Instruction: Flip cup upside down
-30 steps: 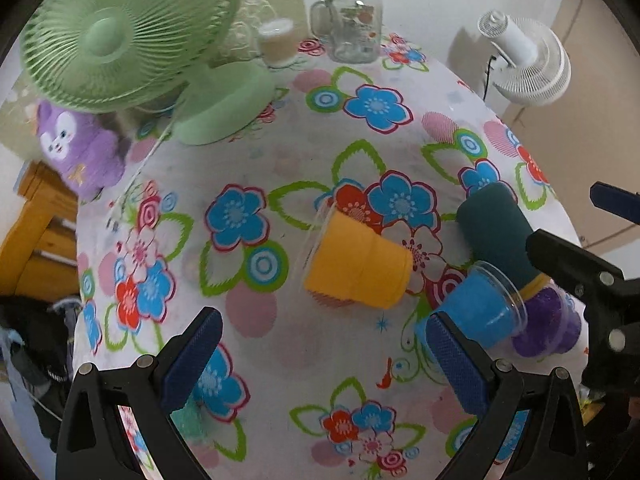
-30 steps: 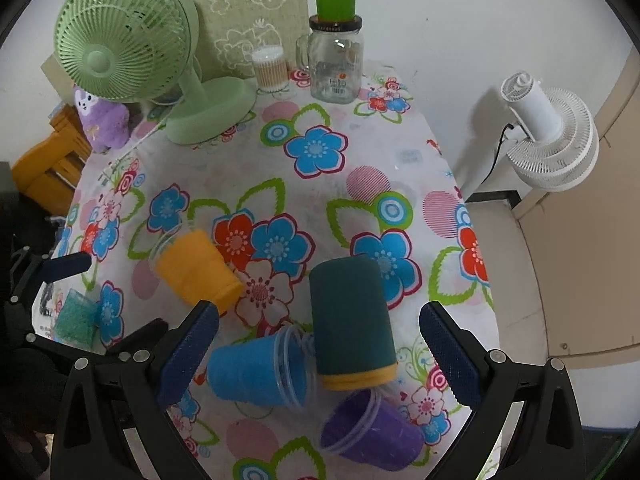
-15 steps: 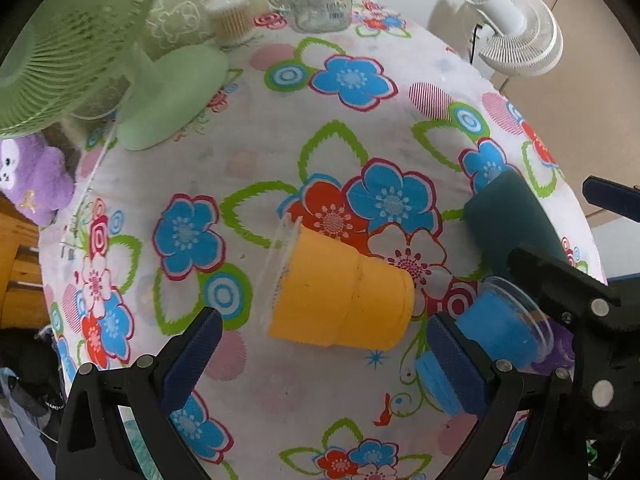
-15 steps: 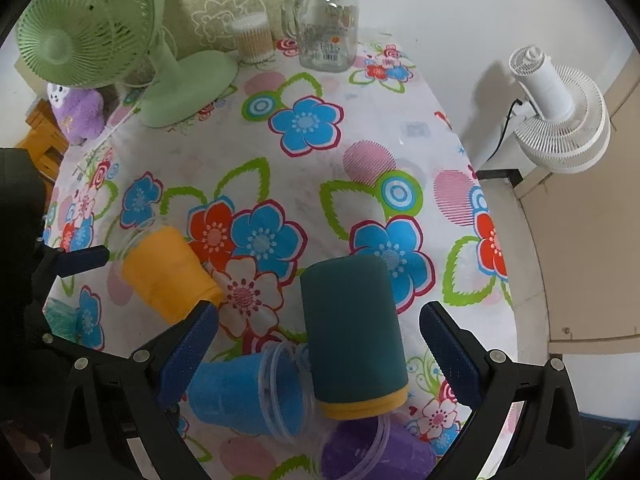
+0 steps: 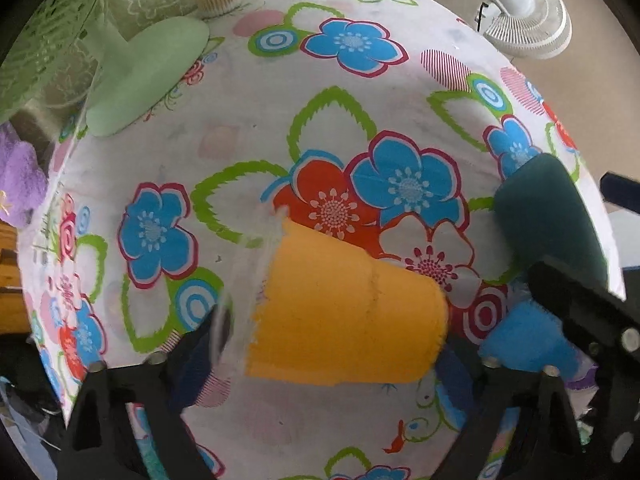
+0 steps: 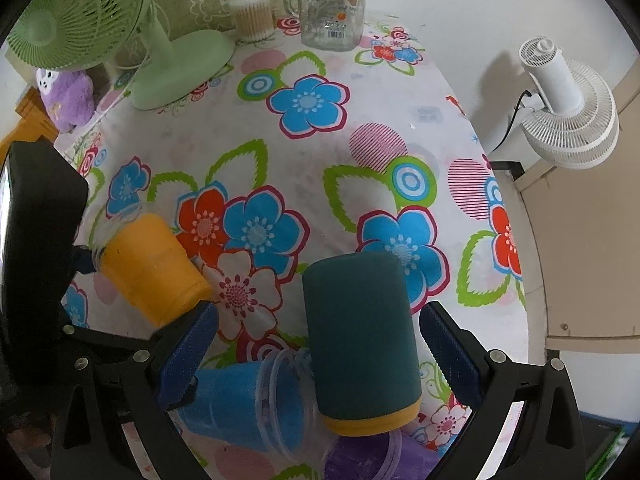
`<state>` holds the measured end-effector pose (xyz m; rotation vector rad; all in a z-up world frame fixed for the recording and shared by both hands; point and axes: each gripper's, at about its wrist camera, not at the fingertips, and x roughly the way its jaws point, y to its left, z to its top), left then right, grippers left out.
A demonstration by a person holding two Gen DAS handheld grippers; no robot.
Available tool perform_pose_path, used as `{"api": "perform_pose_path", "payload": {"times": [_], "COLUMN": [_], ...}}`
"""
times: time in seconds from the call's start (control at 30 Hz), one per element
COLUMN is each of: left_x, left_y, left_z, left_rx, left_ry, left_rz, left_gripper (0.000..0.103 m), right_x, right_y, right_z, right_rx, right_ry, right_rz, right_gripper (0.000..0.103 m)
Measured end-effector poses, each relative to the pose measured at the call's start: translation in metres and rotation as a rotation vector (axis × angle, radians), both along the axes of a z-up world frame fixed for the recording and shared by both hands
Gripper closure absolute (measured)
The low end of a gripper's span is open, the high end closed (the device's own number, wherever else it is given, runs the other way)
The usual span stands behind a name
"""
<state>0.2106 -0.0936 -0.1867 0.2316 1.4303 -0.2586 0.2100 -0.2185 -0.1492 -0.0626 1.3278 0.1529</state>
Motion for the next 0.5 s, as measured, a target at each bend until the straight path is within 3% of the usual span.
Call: {"api": "perform_pose_path", "payload": {"times": [0.5], "left_x": [-0.021], "left_y": [0.033], "left_z": [0.03], "left_rx": [-0.027], "left_ry": [-0.053], "left_rz": [0.132], "left_gripper": [0.014], "right_x": [-0.014], "right_y": [0.017], "right_z": [0.025], "right_rx": [0.026], "right_ry": [-0.046], "right_rz": [0.077], "right_gripper": [0.001]}}
